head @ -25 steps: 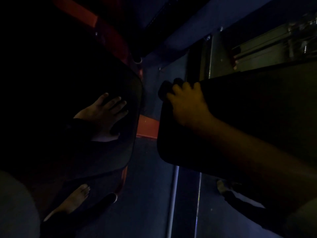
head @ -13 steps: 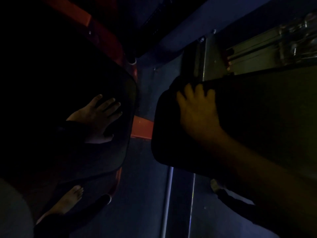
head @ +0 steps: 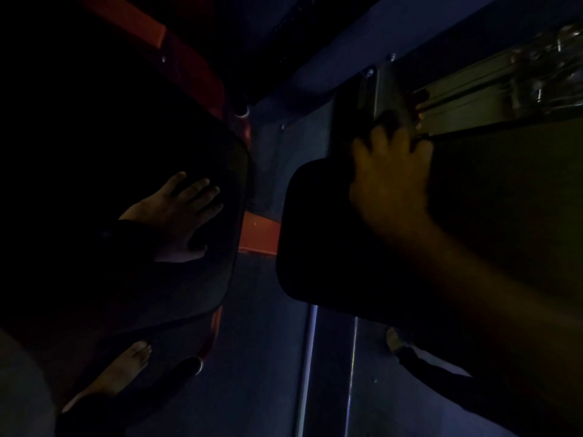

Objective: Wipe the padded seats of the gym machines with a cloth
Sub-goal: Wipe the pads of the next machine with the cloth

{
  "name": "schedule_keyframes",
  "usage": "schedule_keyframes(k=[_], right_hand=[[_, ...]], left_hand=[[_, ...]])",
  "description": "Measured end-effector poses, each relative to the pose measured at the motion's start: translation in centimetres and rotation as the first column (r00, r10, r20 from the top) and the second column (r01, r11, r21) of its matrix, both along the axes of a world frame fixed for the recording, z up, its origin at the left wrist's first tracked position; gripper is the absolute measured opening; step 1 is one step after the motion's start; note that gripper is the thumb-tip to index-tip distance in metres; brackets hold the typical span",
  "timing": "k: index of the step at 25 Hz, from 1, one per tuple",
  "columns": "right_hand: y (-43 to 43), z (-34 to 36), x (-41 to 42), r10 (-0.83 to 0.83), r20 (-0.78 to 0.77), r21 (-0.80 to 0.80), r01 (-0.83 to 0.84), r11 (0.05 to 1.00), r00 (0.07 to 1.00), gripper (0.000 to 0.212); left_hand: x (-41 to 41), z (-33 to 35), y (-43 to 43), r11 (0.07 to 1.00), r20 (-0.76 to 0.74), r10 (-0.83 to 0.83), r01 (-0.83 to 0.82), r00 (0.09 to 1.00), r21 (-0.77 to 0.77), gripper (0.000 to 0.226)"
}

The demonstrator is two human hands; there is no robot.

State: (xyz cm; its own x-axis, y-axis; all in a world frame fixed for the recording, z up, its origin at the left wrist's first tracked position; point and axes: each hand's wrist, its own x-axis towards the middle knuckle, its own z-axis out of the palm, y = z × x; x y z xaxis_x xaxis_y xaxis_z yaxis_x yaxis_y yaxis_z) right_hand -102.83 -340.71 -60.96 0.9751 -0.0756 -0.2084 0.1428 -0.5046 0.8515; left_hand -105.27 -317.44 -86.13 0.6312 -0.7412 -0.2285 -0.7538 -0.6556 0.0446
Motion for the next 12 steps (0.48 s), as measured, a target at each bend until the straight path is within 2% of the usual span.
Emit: schedule_keyframes(k=[1,2,3,5,6,7,8,9,10,12], right_hand=[[0.2,-0.8,-1.4,0.059,-0.17,-0.017,-0.063,0.998,0.984,0.07],[0.3,-0.7,-2.2,0.101,-0.311,0.05,-0.09,0.995,0.945,0.071],[-0.2,-0.2,-1.7,0.101,-0.349,0.129,-0.059,0.99,0.932,0.071],[-0.2,1.6,-0.5,-0.066,-0.149,0.171,0.091,0.981,0.987,0.07],[0.1,1.6,-1.4,-0.071,-0.111,0.147,0.087,0.985,0.991,0.069],[0.2,0.7,-3.9,0.005,-0.132,0.144,0.014,0.99,0.991,0.068],[0.9,-0.3,-7.0,0.091,-0.275,0.121,-0.059,0.991,0.957,0.067],[1.4,-0.3,-8.4,0.143,-0.373,0.171,-0.083,0.982,0.917,0.066],[0.5,-0.2,-7.8,0.169,-0.386,0.239,-0.079,0.968,0.907,0.066],[0.1,1.1,-4.9,-0.057,-0.192,0.242,0.103,0.965,0.98,0.069]], left_hand=[[0.0,-0.1,0.1,1.0,0.004,0.005,-0.005,1.0,-0.005,0.093],[0.0,-0.2,0.2,1.0,0.004,0.01,-0.01,1.0,-0.007,0.093],[-0.1,-0.3,0.2,1.0,0.006,0.014,-0.014,1.0,-0.011,0.093],[-0.1,-0.4,0.0,1.0,-0.005,0.011,-0.011,1.0,-0.007,0.094],[-0.1,-0.3,-0.1,1.0,-0.015,0.01,-0.01,1.0,0.0,0.094],[0.0,-0.3,-0.1,1.0,-0.014,0.009,-0.009,1.0,0.003,0.094],[0.0,-0.4,0.0,1.0,-0.009,0.008,-0.008,1.0,0.003,0.094],[0.0,-0.4,0.1,1.0,-0.008,0.008,-0.008,1.0,0.001,0.094],[0.0,-0.5,0.1,1.0,-0.009,0.007,-0.007,1.0,0.0,0.095],[-0.1,-0.4,0.0,1.0,-0.004,0.005,-0.005,1.0,0.01,0.095]])
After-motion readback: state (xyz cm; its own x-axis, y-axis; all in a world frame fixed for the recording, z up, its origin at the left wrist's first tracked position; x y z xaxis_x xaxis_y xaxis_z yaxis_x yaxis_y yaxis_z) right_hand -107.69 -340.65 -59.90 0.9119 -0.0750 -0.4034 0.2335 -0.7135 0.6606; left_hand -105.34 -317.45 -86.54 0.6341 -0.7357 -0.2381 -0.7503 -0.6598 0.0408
